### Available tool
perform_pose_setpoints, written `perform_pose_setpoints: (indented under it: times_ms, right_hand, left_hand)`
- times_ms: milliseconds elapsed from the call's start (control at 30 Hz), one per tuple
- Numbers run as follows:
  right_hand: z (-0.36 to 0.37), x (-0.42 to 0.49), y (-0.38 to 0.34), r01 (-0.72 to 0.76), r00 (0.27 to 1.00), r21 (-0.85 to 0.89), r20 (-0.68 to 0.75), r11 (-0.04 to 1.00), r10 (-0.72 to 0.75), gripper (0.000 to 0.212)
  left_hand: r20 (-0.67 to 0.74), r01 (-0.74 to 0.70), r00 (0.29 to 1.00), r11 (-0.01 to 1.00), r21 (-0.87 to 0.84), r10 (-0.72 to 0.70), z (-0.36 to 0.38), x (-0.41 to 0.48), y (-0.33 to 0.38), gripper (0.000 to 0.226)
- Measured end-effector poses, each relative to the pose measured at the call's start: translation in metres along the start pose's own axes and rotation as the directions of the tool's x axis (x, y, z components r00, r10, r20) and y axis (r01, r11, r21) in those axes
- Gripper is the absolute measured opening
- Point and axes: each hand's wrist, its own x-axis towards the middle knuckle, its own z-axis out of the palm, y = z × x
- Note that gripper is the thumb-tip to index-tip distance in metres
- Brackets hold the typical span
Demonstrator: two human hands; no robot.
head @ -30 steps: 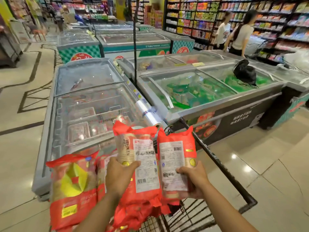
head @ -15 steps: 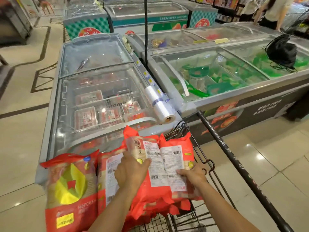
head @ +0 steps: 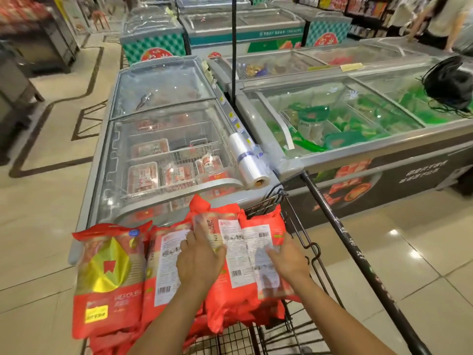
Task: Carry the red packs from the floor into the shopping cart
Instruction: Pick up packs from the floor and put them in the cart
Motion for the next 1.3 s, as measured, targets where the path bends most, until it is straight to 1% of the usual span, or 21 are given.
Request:
perform_pose_setpoints:
  times_ms: [67, 133, 167, 233, 300, 333, 400, 433, 500, 533, 600, 633, 667, 733, 800, 900, 967, 1033, 1133, 1200, 1300]
  right_hand:
    - [-0.015, -0.017, -0.021, 0.15, 0.988, -0.113, -0.03, 0.982, -0.154, 0.057]
    - [-0.026, -0.028, -0.04, 0.269, 0.959, -0.252, -0.022, 0.93, -0.283, 0.065]
    - [-0.038, -0.045, -0.051, 0.333, 0.931, -0.327, -0.034, 0.884, -0.363, 0.068]
    - [-0.048, -0.06, -0.069, 0.417, 0.862, -0.453, -0.078, 0.788, -0.501, 0.069]
    - [-0.064, -0.09, -0.08, 0.486, 0.749, -0.539, -0.15, 0.688, -0.646, 0.068]
    - [-0.065, -0.093, -0.084, 0.488, 0.722, -0.562, -0.169, 0.667, -0.671, 0.068]
    - [-0.08, -0.119, -0.089, 0.501, 0.648, -0.614, -0.2, 0.609, -0.735, 0.069]
    - [-0.081, -0.12, -0.09, 0.503, 0.628, -0.624, -0.212, 0.598, -0.749, 0.069]
    - [-0.097, -0.147, -0.094, 0.517, 0.571, -0.637, -0.24, 0.571, -0.785, 0.071]
    - [-0.098, -0.148, -0.094, 0.51, 0.57, -0.639, -0.249, 0.576, -0.783, 0.073]
    - [-0.11, -0.174, -0.098, 0.526, 0.527, -0.64, -0.272, 0.56, -0.805, 0.073]
    - [-0.111, -0.174, -0.097, 0.52, 0.532, -0.634, -0.284, 0.573, -0.798, 0.072]
    - [-0.114, -0.188, -0.101, 0.542, 0.507, -0.625, -0.29, 0.561, -0.812, 0.072]
    - [-0.117, -0.197, -0.105, 0.535, 0.497, -0.629, -0.306, 0.564, -0.812, 0.073]
    - [-0.115, -0.217, -0.114, 0.574, 0.454, -0.621, -0.301, 0.534, -0.839, 0.072]
    - [-0.106, -0.236, -0.128, 0.603, 0.445, -0.613, -0.272, 0.511, -0.853, 0.074]
    - [-0.097, -0.248, -0.138, 0.633, 0.413, -0.607, -0.261, 0.481, -0.873, 0.077]
    - [-0.085, -0.26, -0.151, 0.672, 0.377, -0.588, -0.253, 0.451, -0.891, 0.08]
    - [-0.066, -0.282, -0.173, 0.718, 0.32, -0.576, -0.228, 0.392, -0.92, 0.082]
    - [-0.053, -0.299, -0.19, 0.746, 0.297, -0.561, -0.201, 0.358, -0.934, 0.08]
    - [-0.029, -0.325, -0.216, 0.791, 0.271, -0.527, -0.155, 0.311, -0.95, 0.078]
  left_hand:
    - [-0.031, -0.024, 0.999, 0.996, 0.084, 0.026, -0.011, -0.009, 0.002, 0.095]
    - [-0.021, -0.048, 0.998, 0.993, 0.103, 0.051, -0.019, -0.012, 0.004, 0.089]
    - [-0.057, -0.074, 0.995, 0.992, 0.101, 0.08, -0.03, -0.024, 0.009, 0.086]
    - [-0.112, -0.15, 0.98, 0.98, 0.134, 0.165, -0.041, -0.028, 0.012, 0.082]
    - [-0.223, -0.217, 0.94, 0.957, 0.193, 0.258, -0.056, -0.048, 0.018, 0.079]
    - [-0.248, -0.238, 0.924, 0.946, 0.22, 0.29, -0.059, -0.048, 0.02, 0.077]
    - [-0.335, -0.268, 0.872, 0.921, 0.284, 0.357, -0.081, -0.077, 0.03, 0.077]
    - [-0.357, -0.272, 0.854, 0.91, 0.314, 0.378, -0.086, -0.078, 0.034, 0.078]
    - [-0.405, -0.236, 0.833, 0.904, 0.356, 0.376, -0.111, -0.107, 0.044, 0.08]
    - [-0.411, -0.231, 0.833, 0.907, 0.351, 0.371, -0.114, -0.108, 0.047, 0.082]
    - [-0.479, -0.215, 0.796, 0.913, 0.347, 0.37, -0.133, -0.134, 0.048, 0.082]
    - [-0.49, -0.218, 0.79, 0.916, 0.337, 0.368, -0.134, -0.135, 0.048, 0.082]
    - [-0.518, -0.198, 0.775, 0.918, 0.343, 0.361, -0.142, -0.148, 0.044, 0.081]
    - [-0.552, -0.186, 0.749, 0.916, 0.355, 0.367, -0.148, -0.157, 0.04, 0.079]
    - [-0.571, -0.139, 0.747, 0.92, 0.367, 0.34, -0.16, -0.18, 0.028, 0.081]
    - [-0.597, -0.093, 0.74, 0.926, 0.366, 0.31, -0.172, -0.197, 0.013, 0.085]
    - [-0.631, -0.055, 0.715, 0.923, 0.38, 0.302, -0.182, -0.208, -0.003, 0.086]
    - [-0.657, 0.0, 0.703, 0.924, 0.382, 0.272, -0.192, -0.22, -0.021, 0.085]
    - [-0.675, 0.101, 0.712, 0.923, 0.372, 0.194, -0.208, -0.239, -0.051, 0.083]
    - [-0.687, 0.167, 0.715, 0.92, 0.354, 0.134, -0.218, -0.252, -0.072, 0.083]
    - [-0.717, 0.255, 0.693, 0.905, 0.34, 0.073, -0.233, -0.272, -0.106, 0.082]
